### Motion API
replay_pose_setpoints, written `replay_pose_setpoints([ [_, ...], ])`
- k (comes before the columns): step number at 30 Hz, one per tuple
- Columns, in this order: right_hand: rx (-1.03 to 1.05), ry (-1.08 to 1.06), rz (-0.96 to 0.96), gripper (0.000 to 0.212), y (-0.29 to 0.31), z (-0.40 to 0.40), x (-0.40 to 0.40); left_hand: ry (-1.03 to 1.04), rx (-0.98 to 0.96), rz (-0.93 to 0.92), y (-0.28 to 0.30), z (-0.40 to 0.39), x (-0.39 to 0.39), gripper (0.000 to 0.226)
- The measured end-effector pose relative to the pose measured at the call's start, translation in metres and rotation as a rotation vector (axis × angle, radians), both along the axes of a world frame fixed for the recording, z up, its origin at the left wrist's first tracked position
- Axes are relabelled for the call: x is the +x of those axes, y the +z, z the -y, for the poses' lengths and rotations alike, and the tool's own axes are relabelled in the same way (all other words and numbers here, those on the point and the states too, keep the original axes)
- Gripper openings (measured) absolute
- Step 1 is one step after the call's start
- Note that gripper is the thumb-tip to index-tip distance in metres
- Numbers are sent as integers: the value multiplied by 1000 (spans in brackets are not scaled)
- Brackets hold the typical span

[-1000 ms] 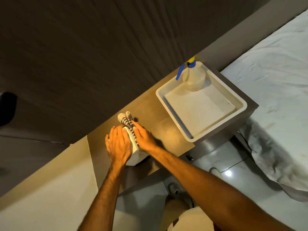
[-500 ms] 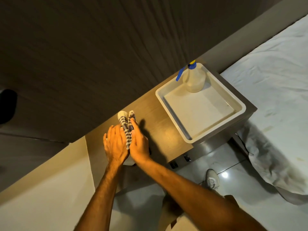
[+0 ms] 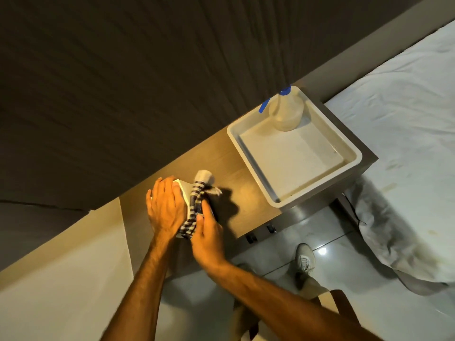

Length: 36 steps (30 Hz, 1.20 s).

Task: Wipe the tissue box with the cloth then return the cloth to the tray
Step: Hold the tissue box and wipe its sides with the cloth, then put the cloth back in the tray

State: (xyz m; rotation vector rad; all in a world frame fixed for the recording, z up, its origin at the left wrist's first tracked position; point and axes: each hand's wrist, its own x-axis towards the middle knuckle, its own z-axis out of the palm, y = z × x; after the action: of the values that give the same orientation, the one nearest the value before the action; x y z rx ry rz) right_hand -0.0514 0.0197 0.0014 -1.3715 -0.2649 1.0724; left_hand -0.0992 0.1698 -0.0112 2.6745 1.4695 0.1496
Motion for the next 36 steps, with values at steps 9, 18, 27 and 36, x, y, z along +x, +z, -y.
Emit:
replay_pose_setpoints([
  [9, 97, -137, -675, 36, 21, -40, 91, -80, 51, -43, 4, 1, -2, 49],
  [18, 231, -210, -601, 44, 21, -12, 159, -37, 57, 181, 7, 9, 4, 36],
  [27, -168, -96, 599, 36, 24, 26, 203, -334, 238, 460, 30, 86, 66, 44],
  [36, -449, 621, 1281, 36, -35, 56, 225, 99, -254, 139, -84, 132, 130, 59],
])
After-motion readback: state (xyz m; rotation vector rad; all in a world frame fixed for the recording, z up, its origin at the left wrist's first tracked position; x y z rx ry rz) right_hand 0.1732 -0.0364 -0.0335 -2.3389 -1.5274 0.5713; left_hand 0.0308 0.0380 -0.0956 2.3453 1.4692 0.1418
